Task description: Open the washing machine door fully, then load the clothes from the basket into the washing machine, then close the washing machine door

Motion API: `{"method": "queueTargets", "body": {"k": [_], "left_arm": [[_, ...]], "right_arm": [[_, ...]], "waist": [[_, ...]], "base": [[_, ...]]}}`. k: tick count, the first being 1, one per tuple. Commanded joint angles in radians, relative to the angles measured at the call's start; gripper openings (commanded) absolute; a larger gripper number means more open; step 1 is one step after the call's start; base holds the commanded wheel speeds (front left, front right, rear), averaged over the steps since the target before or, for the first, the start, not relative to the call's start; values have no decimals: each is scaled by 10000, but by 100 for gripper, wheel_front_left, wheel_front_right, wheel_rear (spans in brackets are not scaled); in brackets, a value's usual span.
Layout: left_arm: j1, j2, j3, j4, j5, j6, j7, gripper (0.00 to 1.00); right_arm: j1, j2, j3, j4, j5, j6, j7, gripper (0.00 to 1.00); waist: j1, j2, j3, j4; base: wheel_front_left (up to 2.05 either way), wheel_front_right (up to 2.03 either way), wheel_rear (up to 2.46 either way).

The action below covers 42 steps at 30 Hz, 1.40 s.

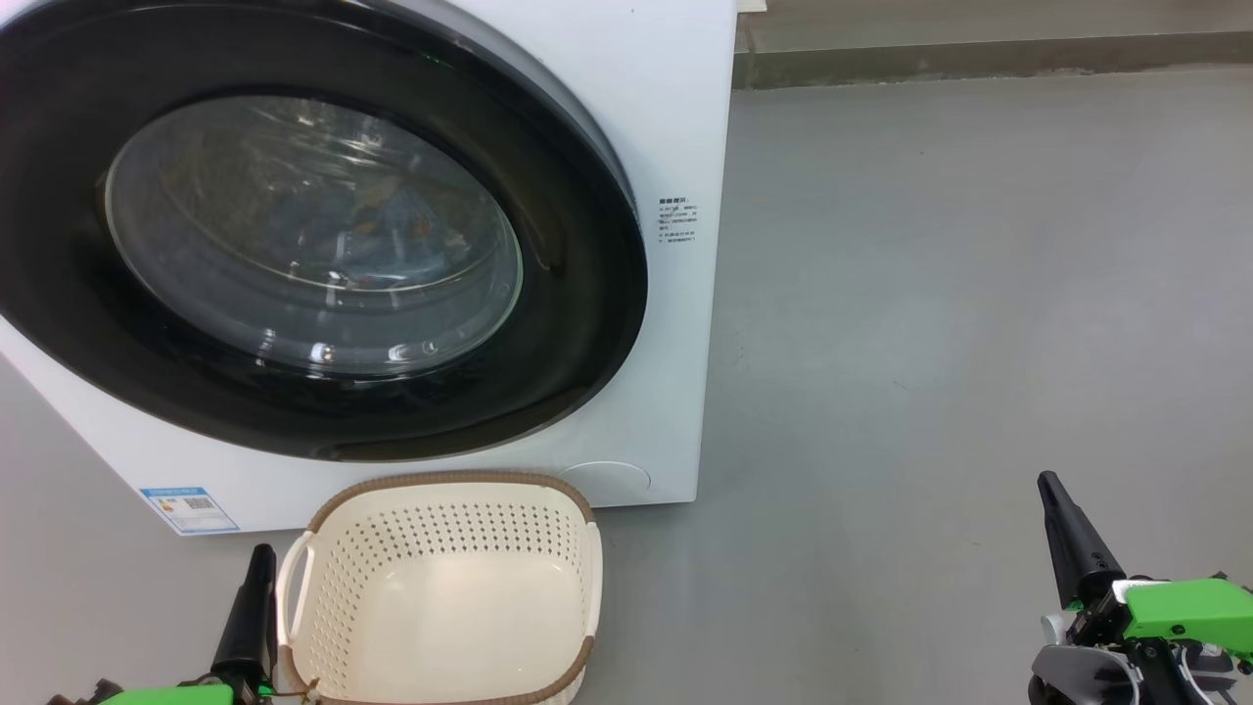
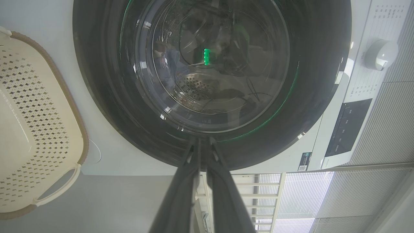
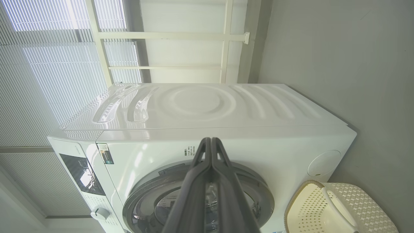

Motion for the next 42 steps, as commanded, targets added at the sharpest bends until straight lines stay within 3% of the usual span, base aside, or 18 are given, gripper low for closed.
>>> {"method": "queueTargets", "body": {"k": [1,42], "left_arm": [[-427,91,330,-165,-61,-25,68,0],[-427,89,333,-165,-58,-25,70,0]], "right_arm": [[-431,-90,188,-241,-77,19,53,0],[-433,-78,169,-240,-92,19,68,0]], "waist": [[0,0,0,0],[0,0,0,0]], "base": [[0,0,0],[0,0,0]]}}
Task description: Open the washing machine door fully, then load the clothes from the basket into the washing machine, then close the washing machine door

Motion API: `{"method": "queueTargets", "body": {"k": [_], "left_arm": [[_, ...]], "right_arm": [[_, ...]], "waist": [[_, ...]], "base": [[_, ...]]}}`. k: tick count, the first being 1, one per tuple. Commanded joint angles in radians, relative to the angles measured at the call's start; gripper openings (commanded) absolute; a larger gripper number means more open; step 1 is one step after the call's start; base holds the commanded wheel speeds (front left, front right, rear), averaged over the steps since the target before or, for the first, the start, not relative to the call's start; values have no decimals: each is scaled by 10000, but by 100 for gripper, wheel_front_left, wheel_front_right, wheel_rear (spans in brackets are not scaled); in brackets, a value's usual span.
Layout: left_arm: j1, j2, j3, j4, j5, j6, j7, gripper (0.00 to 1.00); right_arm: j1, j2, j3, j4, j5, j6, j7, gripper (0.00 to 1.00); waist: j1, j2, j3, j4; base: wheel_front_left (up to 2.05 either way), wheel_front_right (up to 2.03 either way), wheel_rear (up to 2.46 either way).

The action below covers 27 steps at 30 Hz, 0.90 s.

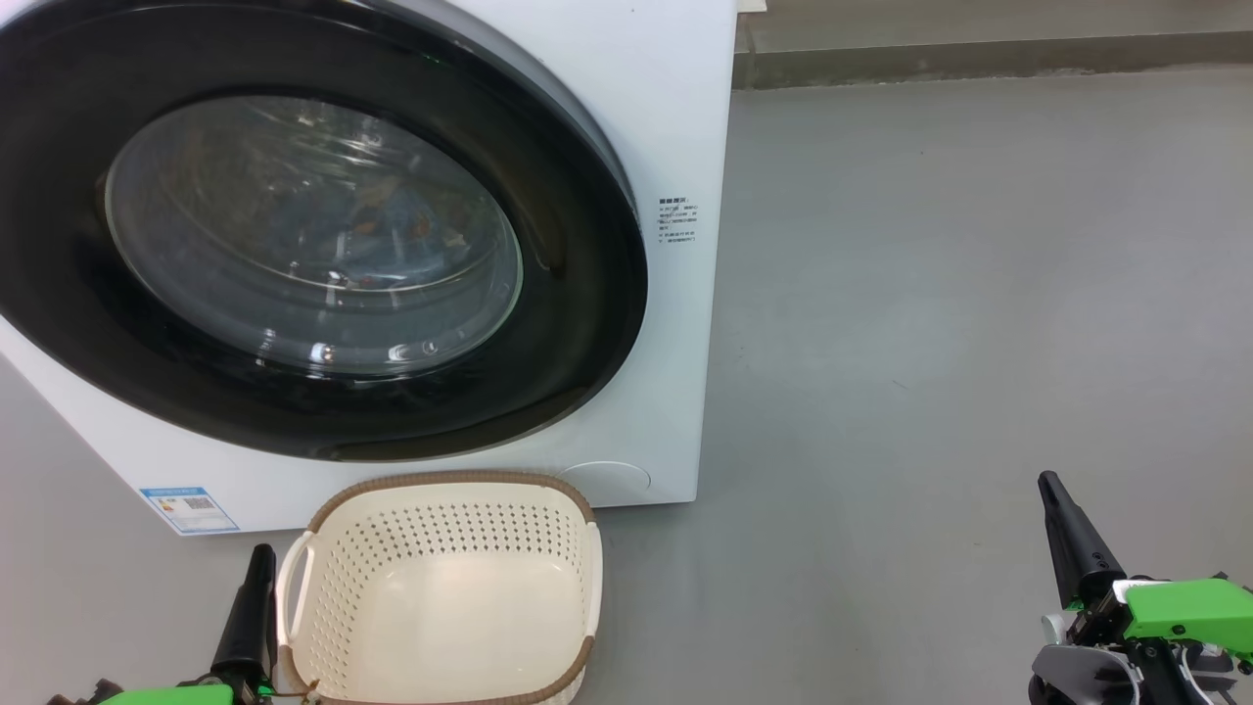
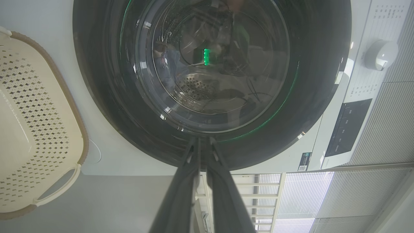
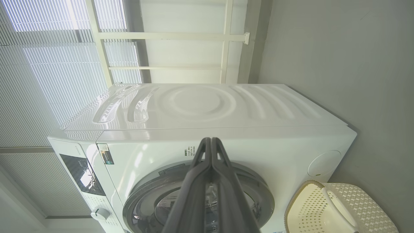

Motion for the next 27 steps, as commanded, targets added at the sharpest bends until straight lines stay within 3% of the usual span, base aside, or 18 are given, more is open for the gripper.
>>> {"method": "queueTargets", "body": {"k": [1,27], "left_arm": [[-427,89,329,-165,-58,-25,68,0],[-427,88,330,-166,-57,-25,69,0]], "right_arm": [[-432,-83,184,-240,-91,19,68,0],[-433,-79,178,-240,-96,19,73,0]], "waist": [[0,0,0,0],[0,0,0,0]], "base": [[0,0,0],[0,0,0]]}}
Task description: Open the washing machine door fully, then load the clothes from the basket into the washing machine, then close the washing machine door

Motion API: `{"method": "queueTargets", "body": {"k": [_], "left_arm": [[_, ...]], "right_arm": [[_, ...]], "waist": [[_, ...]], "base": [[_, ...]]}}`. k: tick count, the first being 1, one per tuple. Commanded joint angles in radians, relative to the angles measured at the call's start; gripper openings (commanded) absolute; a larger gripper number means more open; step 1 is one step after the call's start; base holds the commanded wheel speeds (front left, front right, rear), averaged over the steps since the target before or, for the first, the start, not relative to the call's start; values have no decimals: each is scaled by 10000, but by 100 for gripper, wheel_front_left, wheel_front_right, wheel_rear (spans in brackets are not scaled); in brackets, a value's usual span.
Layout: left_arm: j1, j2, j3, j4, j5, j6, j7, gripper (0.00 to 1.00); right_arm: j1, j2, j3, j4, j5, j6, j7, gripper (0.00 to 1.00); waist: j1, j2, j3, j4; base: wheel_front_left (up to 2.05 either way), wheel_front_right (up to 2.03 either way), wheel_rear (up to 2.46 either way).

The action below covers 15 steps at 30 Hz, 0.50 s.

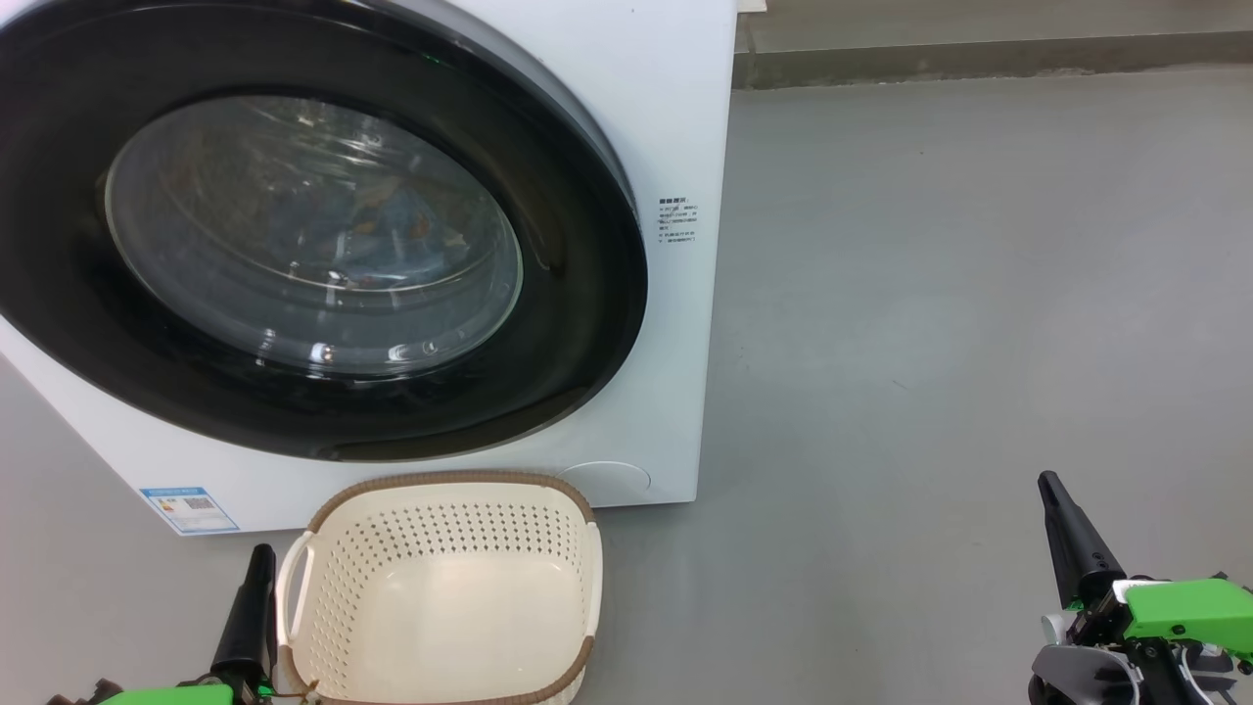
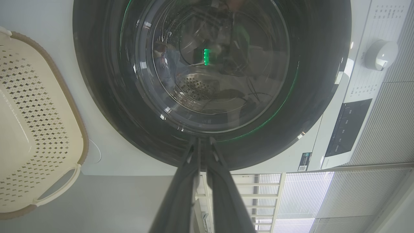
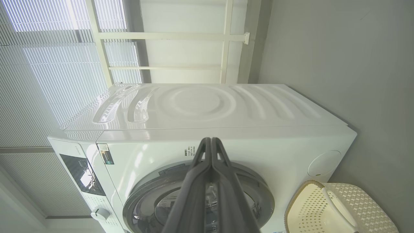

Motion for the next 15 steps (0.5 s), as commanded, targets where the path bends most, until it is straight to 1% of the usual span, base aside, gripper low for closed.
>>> {"method": "queueTargets", "body": {"k": [1,15], "left_arm": [[-427,90,327,-166,-57,-25,69,0],[-427,90,327,-166,-57,-25,70,0]], "right_arm": [[-433,-82,181,-242,-94,19,72,0],[-433,-81,179,-242,-97,19,74,0]], "waist": [[0,0,0,0],[0,0,0,0]], "base": [[0,0,0],[0,0,0]]}}
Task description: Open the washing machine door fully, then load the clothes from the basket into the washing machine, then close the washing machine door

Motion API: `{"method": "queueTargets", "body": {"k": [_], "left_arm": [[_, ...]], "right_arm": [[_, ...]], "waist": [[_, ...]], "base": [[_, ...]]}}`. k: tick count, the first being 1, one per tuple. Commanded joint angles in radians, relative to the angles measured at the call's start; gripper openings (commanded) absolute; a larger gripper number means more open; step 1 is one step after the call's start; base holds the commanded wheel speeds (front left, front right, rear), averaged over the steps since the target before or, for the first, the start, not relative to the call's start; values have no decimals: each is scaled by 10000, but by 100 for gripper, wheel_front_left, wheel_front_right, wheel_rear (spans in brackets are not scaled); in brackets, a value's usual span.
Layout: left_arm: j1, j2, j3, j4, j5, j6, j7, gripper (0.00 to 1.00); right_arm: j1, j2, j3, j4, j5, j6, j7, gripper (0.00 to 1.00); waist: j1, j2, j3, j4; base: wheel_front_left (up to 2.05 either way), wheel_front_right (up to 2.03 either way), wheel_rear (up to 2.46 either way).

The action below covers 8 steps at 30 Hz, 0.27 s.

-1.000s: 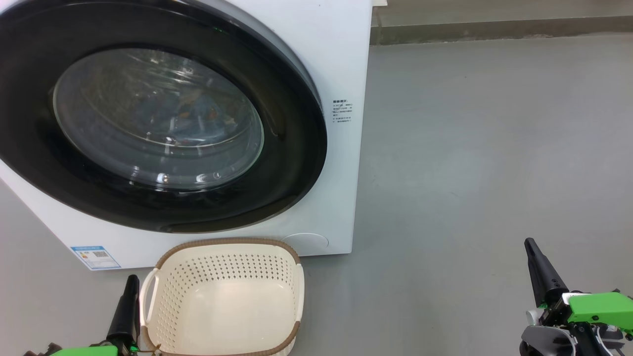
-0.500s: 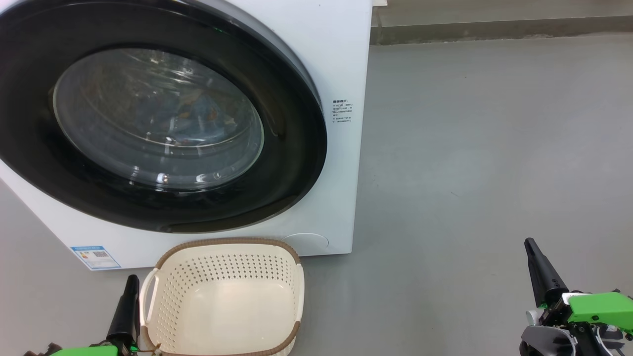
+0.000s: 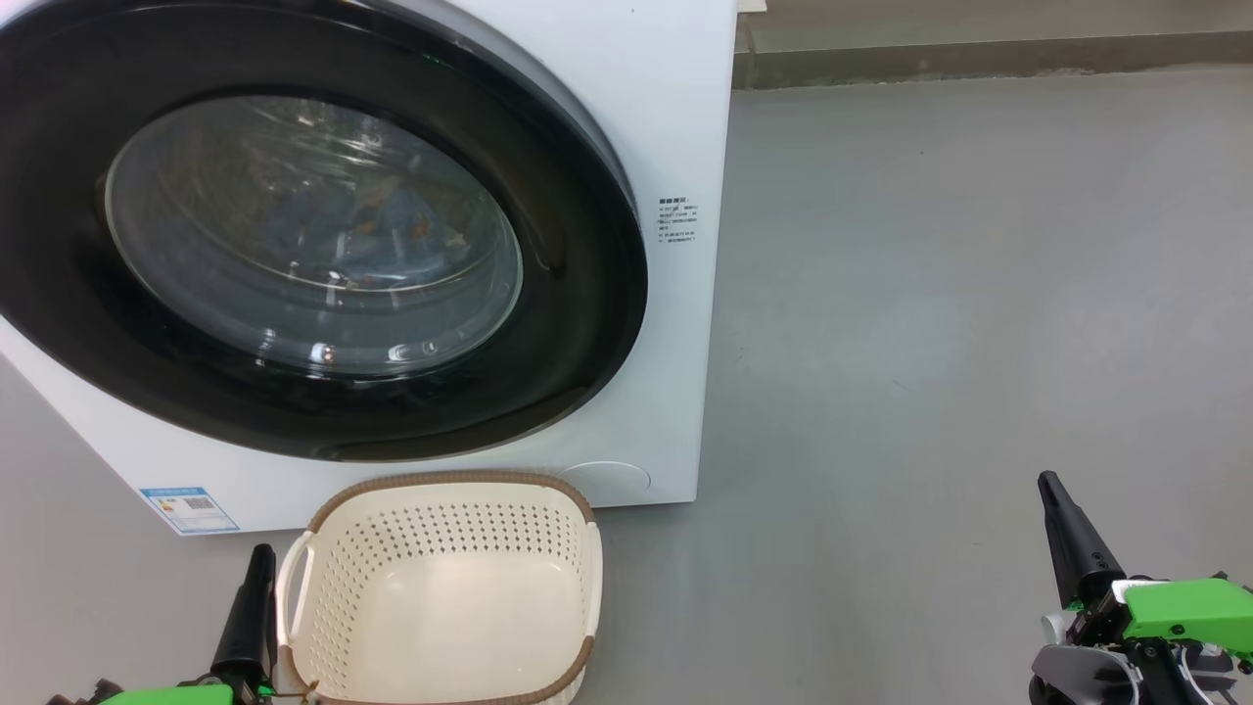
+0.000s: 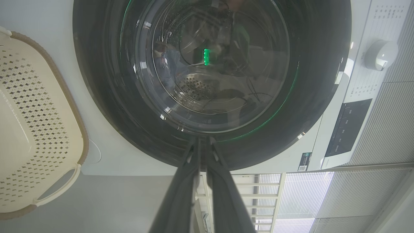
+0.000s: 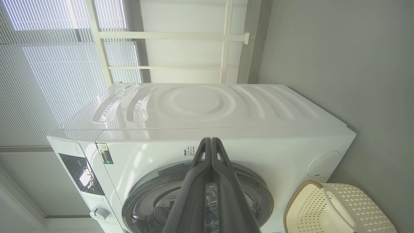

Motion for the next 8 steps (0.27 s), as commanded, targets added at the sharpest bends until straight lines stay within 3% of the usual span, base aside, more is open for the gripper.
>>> {"method": "queueTargets", "body": {"k": [1,8], "left_arm": [[-427,90,327,-166,-57,-25,70,0],[-427,90,327,-166,-57,-25,70,0]], "right_arm": [[-432,-84,179,-242,-39,19,74,0],[-432,-84,177,-242,-40,19,75,0]], "waist": [[0,0,0,0],[0,0,0,0]], "base": [[0,0,0],[0,0,0]]}}
